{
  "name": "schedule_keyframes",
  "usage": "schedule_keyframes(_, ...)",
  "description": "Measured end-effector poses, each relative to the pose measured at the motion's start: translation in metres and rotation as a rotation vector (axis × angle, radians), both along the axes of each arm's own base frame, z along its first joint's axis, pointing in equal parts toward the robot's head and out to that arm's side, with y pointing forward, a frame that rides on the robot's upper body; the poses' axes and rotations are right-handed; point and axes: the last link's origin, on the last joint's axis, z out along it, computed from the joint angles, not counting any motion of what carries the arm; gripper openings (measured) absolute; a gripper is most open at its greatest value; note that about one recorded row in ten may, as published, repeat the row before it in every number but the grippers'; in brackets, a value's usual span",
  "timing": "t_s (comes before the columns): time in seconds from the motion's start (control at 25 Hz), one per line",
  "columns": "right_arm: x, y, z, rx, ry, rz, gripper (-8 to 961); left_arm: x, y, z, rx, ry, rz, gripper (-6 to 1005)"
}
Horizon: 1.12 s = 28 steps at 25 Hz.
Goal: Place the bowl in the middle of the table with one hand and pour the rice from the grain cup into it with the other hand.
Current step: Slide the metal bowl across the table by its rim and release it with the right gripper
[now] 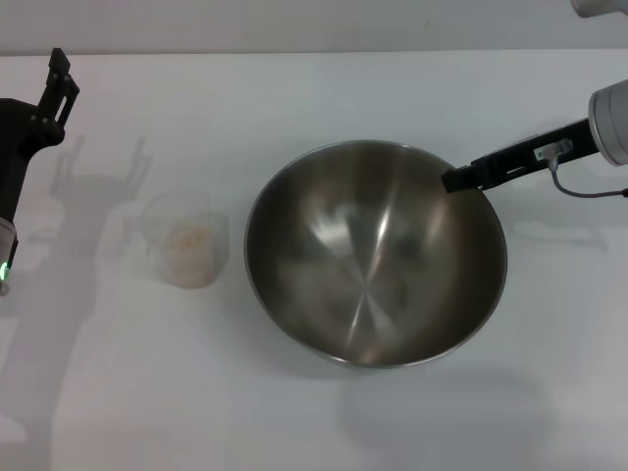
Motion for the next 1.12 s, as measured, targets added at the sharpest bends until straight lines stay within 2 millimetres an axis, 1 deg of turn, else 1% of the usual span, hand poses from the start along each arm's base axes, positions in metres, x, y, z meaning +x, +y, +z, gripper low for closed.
schedule_keyframes(0.52, 0.000, 0.001, -0.003, -0.011, -0.029, -0.009, 153, -0.001, -0.002, 0.001, 0.005, -0.002, 0.003, 736)
schedule_keyframes(0.68, -0.004, 0.001, -0.001, 0.000, -0.045, 0.023, 165, -0.002, -0.003, 0.001, 0.005, -0.003, 0.006, 735)
schedule_keyframes(0.84, -0.013, 0.003, 0.005, 0.027, -0.016, 0.053, 177, -0.003, -0.005, 0.000, 0.005, -0.006, 0.007, 733)
schedule_keyframes(0.88, -0.017, 0.004, 0.008, 0.041, -0.009, 0.068, 216, -0.003, -0.005, 0.000, 0.006, -0.008, 0.006, 733)
schedule_keyframes(1.08, -0.024, 0.007, 0.015, 0.068, -0.015, 0.097, 410, -0.002, -0.007, 0.001, 0.014, -0.011, 0.000, 731)
schedule_keyframes(1.12, -0.026, 0.007, 0.017, 0.079, -0.018, 0.107, 423, -0.002, -0.007, 0.001, 0.017, -0.012, -0.001, 731)
